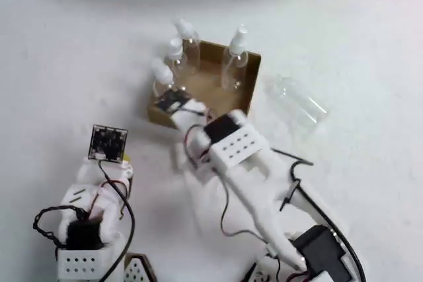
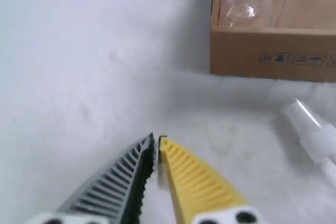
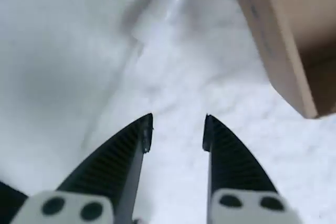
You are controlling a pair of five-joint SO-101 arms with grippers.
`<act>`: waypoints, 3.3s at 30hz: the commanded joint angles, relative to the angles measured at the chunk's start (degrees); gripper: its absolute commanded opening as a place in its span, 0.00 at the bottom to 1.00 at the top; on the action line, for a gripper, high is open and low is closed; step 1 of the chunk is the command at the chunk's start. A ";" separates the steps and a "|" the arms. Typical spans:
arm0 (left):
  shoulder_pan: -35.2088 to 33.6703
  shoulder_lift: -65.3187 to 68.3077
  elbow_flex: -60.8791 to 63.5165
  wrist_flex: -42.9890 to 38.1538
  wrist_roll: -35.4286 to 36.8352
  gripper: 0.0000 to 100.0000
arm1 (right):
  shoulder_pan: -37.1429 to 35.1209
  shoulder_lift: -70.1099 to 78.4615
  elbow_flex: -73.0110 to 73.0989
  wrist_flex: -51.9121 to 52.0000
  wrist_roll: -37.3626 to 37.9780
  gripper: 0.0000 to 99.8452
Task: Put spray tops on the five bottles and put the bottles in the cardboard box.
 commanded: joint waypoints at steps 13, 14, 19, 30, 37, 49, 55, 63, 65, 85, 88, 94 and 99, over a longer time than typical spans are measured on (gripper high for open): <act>-0.40 -0.40 -0.18 -0.35 -0.53 0.03 | 34.15 -16.22 -6.24 5.41 25.67 0.12; -0.40 -0.40 -0.18 -0.35 -0.53 0.03 | 35.30 -16.22 -6.24 4.62 26.29 0.12; -0.40 -0.40 -0.18 -0.18 -0.53 0.03 | 37.93 -13.49 -6.33 -0.84 29.71 0.13; -0.40 -0.40 -0.18 -0.09 -0.53 0.03 | 37.93 10.24 -24.26 -5.85 37.01 0.26; -0.40 -0.40 -0.18 -0.35 -0.53 0.03 | 37.93 31.60 -49.76 3.30 37.27 0.27; -0.31 -0.40 -0.18 -0.44 -0.53 0.03 | 39.25 62.29 -89.49 21.32 42.37 0.27; -0.22 -0.40 -0.18 -0.44 -0.53 0.03 | 40.57 70.20 -95.74 21.49 42.46 0.27; -0.31 -0.40 -0.18 -0.44 -0.53 0.03 | 40.66 72.57 -95.74 21.49 42.11 0.24; -0.40 -0.40 -0.18 -0.44 -0.53 0.03 | 40.84 72.22 -95.74 21.58 42.02 0.17; -0.40 -0.40 -0.18 -0.44 -0.53 0.03 | 51.91 50.24 -75.08 21.93 24.88 0.03; -0.40 -0.40 -0.18 -0.44 -0.53 0.03 | 52.18 42.59 -65.14 21.76 24.53 0.03; -0.40 -0.40 -0.18 0.00 -0.53 0.03 | 52.44 29.67 -47.91 21.58 24.26 0.03; -0.48 -0.40 -0.18 0.00 -0.53 0.03 | 53.93 21.58 -35.60 18.51 22.59 0.03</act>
